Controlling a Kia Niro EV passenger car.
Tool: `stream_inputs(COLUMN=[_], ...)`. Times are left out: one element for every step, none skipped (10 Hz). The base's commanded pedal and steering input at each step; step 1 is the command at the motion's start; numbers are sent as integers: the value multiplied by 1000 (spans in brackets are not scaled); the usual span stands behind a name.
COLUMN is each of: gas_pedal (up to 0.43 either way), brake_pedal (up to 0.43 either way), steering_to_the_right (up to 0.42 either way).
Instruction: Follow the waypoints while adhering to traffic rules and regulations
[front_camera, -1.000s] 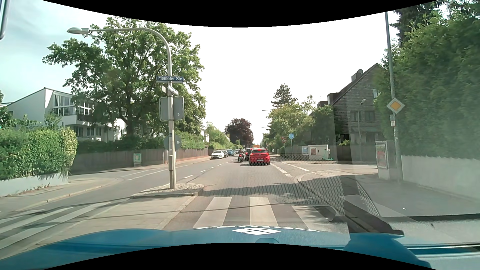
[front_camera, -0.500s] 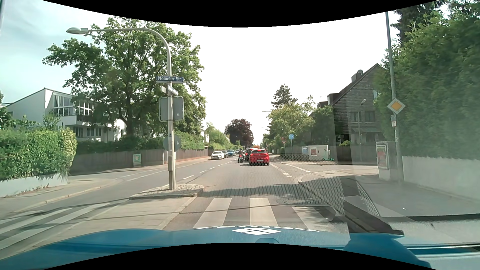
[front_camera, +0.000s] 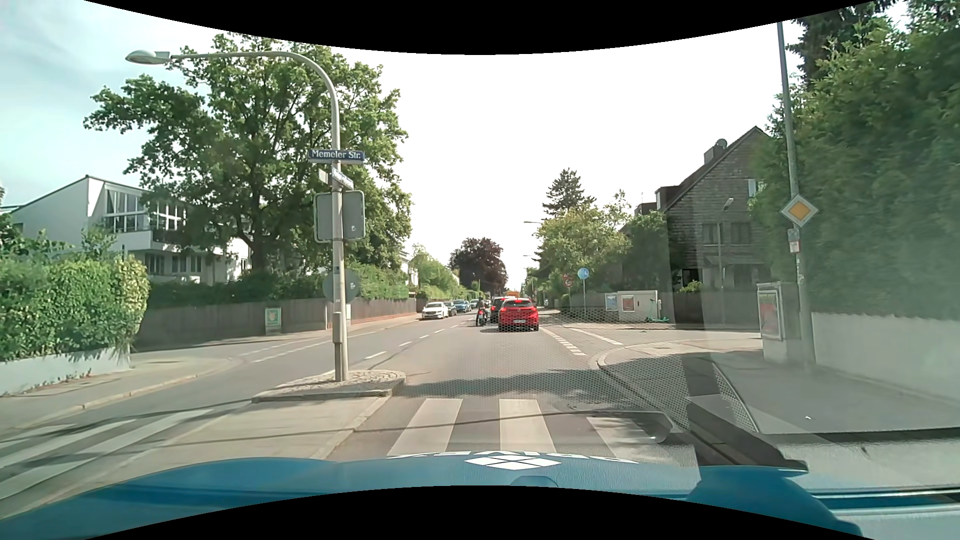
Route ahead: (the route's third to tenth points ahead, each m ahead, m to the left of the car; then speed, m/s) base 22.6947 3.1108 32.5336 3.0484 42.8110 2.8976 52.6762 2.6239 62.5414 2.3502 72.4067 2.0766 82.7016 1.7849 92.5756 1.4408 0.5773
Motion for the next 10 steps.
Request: stream_inputs(gas_pedal=[118,118,118,138,157,157,157,157,157,157], brake_pedal=[0,0,0,0,0,0,0,0,0,0], steering_to_the_right=[-8,-8,-8,-8,-8,-8,-8,-7,-4,2])
